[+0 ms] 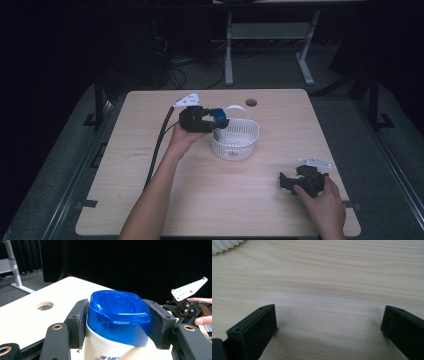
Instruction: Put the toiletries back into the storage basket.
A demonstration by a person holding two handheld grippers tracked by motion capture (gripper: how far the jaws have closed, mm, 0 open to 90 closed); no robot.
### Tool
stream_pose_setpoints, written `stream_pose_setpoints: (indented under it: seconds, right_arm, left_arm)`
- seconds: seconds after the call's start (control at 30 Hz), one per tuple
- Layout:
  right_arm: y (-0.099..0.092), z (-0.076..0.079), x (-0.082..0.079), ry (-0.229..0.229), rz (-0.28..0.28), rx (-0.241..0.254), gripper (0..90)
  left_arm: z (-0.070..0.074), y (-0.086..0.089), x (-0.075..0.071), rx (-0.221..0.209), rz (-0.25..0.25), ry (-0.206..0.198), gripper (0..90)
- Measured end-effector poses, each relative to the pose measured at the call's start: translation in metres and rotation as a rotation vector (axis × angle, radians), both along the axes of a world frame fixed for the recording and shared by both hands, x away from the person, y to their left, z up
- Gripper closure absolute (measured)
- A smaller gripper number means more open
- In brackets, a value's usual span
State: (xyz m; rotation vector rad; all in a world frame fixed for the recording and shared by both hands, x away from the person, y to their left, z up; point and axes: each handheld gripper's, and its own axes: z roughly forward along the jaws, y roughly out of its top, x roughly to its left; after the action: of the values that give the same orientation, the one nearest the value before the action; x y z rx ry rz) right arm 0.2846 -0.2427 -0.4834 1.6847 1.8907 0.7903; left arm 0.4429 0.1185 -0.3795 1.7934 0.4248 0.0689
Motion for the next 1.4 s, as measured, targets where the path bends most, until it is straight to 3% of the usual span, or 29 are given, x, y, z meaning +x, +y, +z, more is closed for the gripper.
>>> stream_pose_setpoints:
  seconds: [0.37,0.8,1.17,1.4]
  right_arm:
    - [0.000,0.000,0.000,0.000,0.000,0.000,0.0]
    - [0.000,0.000,0.000,0.000,0.000,0.000,0.0]
    - [0.000,0.000,0.000,0.000,0.000,0.000,0.0]
    - [0.000,0.000,0.000,0.000,0.000,0.000,0.0]
  left_arm:
    - [-0.010,-0.002,-0.002,0.033,0.002,0.003,39.8]
    - [-0.014,-0.001,-0.003,0.012,0.006,0.008,38.4]
    - [-0.010,0.000,-0.006,0.064,0.031,-0.010,14.4]
    - [0.002,0.014,-0.016,0.102,0.073,-0.049,13.1]
